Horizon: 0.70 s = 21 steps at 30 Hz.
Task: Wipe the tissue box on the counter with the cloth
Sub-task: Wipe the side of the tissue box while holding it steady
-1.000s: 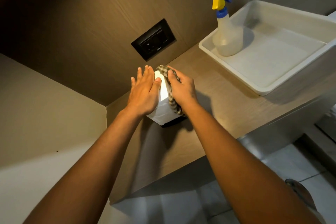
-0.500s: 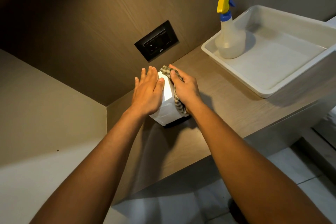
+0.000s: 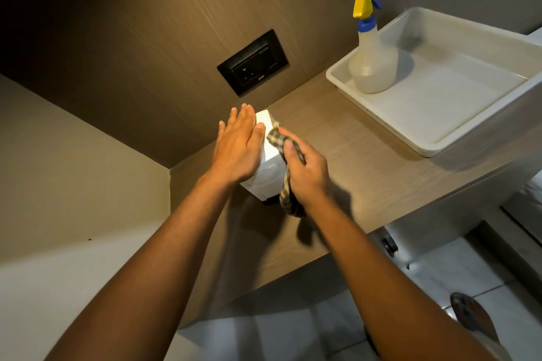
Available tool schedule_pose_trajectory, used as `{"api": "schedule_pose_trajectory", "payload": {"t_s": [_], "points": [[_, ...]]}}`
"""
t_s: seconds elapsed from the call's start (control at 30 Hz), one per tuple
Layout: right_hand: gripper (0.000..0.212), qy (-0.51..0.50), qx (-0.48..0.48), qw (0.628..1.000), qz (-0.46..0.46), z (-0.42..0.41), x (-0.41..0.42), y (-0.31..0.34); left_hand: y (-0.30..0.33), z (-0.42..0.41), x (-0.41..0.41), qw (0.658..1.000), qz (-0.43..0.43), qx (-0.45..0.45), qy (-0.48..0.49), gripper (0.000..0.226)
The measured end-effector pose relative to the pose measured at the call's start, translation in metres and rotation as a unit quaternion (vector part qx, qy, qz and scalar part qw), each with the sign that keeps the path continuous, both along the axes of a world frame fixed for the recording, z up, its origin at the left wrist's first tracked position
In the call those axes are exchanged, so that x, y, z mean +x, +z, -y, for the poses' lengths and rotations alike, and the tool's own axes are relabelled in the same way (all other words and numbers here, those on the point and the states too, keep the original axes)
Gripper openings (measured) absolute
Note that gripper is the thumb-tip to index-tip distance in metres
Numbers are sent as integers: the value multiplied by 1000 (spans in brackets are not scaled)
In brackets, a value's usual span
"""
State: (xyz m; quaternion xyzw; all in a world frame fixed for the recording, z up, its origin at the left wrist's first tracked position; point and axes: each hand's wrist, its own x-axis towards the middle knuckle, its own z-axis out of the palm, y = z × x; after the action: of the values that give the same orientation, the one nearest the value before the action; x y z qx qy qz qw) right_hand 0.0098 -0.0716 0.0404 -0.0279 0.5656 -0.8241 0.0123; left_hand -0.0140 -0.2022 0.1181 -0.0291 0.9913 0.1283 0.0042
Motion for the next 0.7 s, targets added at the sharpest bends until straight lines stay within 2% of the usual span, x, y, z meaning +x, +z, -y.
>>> {"api": "schedule_pose_trajectory", "payload": {"t_s": [0.1,0.23,0.37,0.53,0.7], "points": [[30,49,46,997,31,1,-50,12,2,0,0,1000,5,7,7,58],[27,97,27,993,69,3,-84,11,2,-3,-2,1000,5,-1,20,58],[30,51,37,997,52,2,-53,-1,-1,-2,-3,1000,-5,-9,24,57],[32,-8,3,999,33,-1,4,-15,-3,-3,-2,1000,-12,-8,21,57],[30,3,11,1000,22,4,-26,-1,-1,-2,-1,1000,-3,-6,16,57]]}}
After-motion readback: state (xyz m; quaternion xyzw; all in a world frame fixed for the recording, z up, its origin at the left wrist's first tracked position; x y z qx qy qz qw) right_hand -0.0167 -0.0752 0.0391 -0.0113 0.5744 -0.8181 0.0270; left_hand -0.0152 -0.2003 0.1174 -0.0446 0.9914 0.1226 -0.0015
